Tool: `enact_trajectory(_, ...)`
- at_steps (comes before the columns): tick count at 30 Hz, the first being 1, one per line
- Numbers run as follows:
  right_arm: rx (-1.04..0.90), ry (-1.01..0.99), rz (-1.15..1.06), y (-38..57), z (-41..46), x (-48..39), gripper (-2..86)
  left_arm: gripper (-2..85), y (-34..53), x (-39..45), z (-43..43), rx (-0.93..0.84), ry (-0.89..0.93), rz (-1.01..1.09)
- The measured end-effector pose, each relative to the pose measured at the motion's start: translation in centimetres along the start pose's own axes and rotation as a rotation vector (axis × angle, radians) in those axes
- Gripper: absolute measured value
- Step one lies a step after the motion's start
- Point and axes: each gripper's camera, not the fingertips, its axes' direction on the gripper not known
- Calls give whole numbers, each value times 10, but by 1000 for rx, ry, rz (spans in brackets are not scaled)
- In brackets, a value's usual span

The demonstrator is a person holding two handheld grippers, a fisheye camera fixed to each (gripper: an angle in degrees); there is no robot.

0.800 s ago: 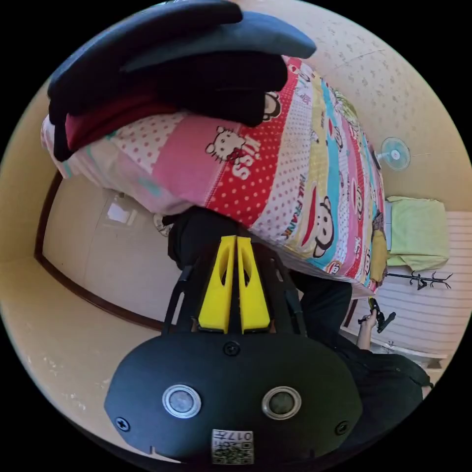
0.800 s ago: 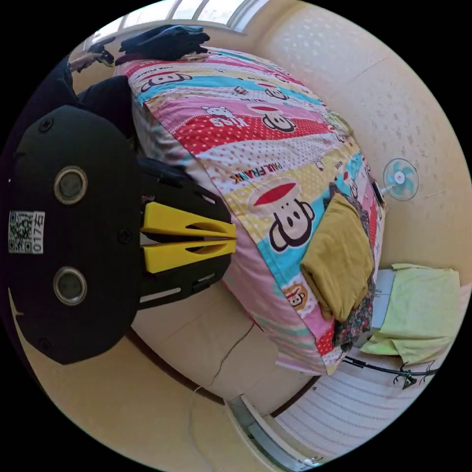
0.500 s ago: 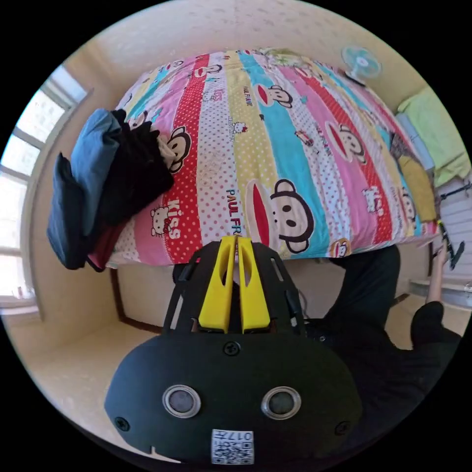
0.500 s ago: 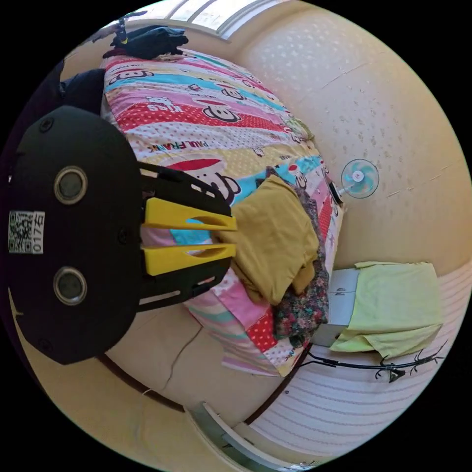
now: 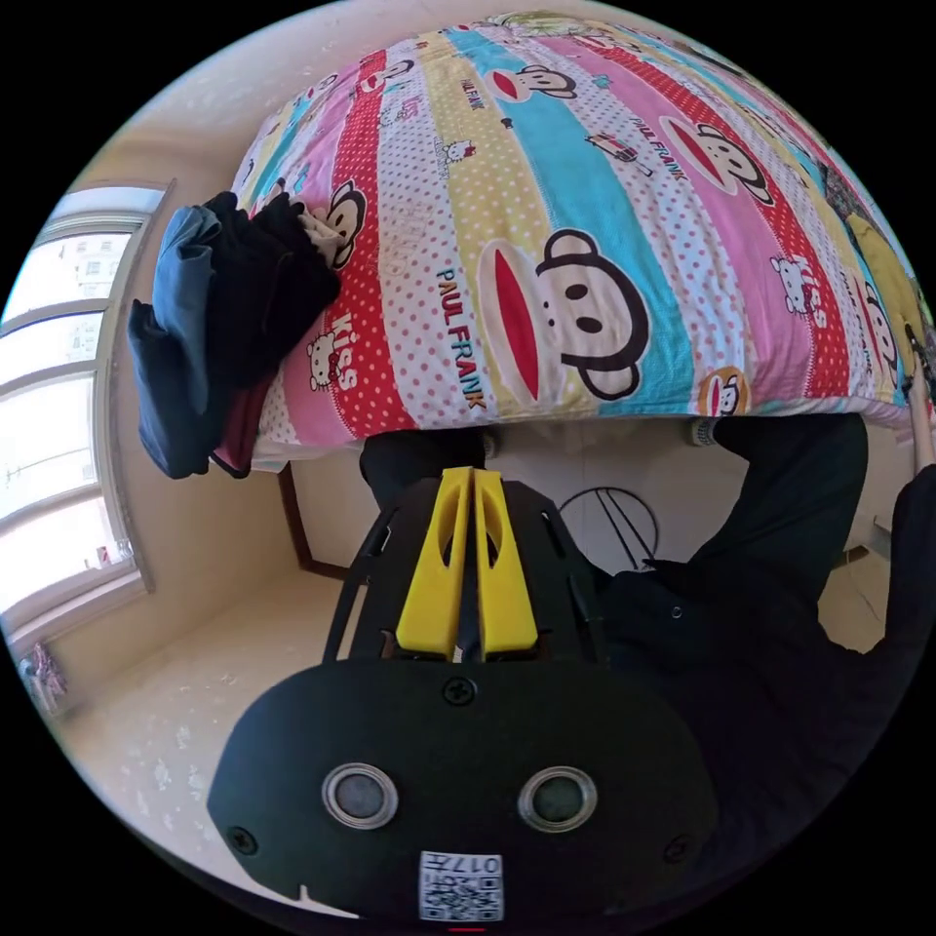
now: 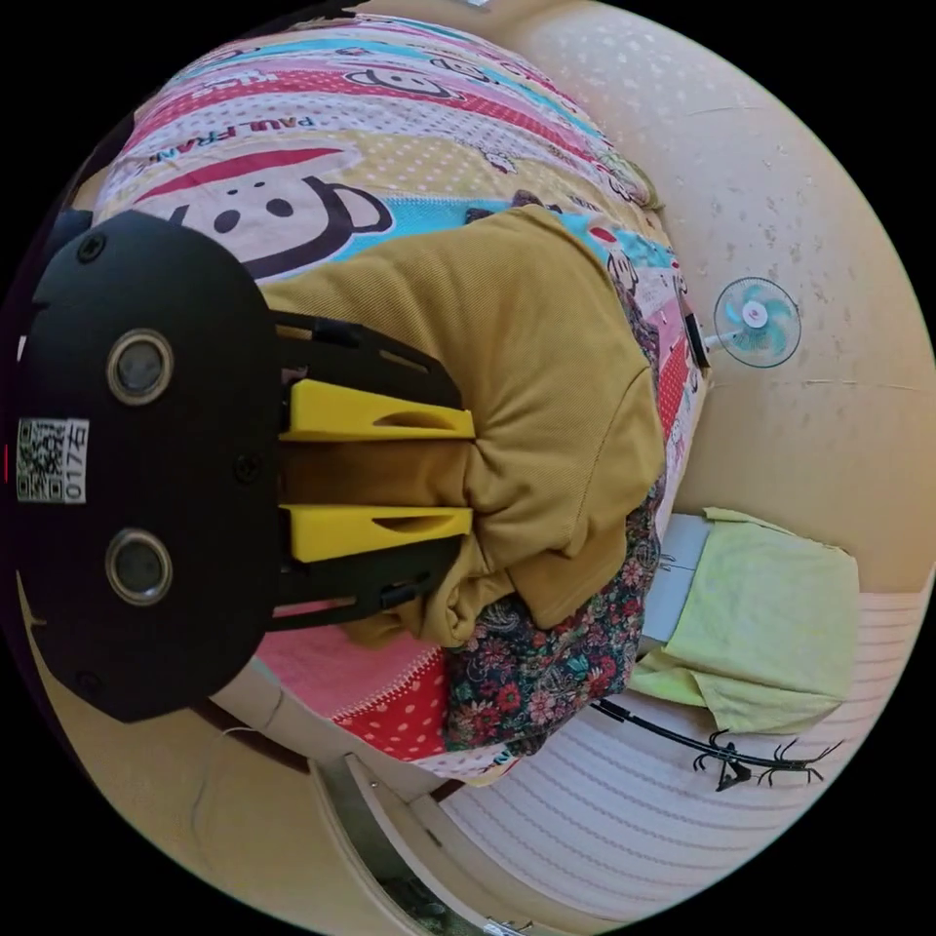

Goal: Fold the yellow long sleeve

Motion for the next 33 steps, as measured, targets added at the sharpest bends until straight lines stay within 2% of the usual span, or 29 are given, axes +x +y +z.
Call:
enact_trajectory(5,-58,-224,142,-10,-18,47,49,-6,9,-17,14,6,260,43)
enact_trajectory(7,-126,-216,-19,-15,-29,27,42,-6,18,-37,18,35,492,81)
enact_trajectory(9,-211,-252,-262,-17,-51,-17,37,-6,26,-57,21,69,620,87)
enact_trajectory(10,-212,-288,-291,-17,-59,-24,36,-6,32,-71,24,88,674,80)
enact_trajectory(14,-113,-784,-200,-23,-111,-59,33,-6,46,-110,34,114,762,67)
enact_trajectory(16,-113,-833,-186,-23,-126,-95,32,-6,60,-136,34,168,830,63)
enact_trajectory(19,-97,-897,-310,-10,-160,-180,31,-6,82,-167,37,238,898,42)
enact_trajectory(24,-214,-1425,-612,64,-223,-335,28,-6,111,-206,57,281,920,1)
enact_trajectory(25,-235,-1460,-650,78,-228,-351,28,-6,115,-214,64,281,931,-10)
enact_trajectory(27,-374,-1561,-877,151,-241,-414,28,-6,121,-225,75,277,966,-35)
enact_trajectory(29,-474,-1561,-967,207,-239,-446,27,-4,124,-236,84,278,1011,-50)
enact_trajectory(31,-597,-1537,-966,251,-221,-462,23,10,125,-250,91,276,1056,-52)
enact_trajectory(33,-680,-1574,-839,278,-196,-453,21,28,123,-258,94,275,1060,-45)
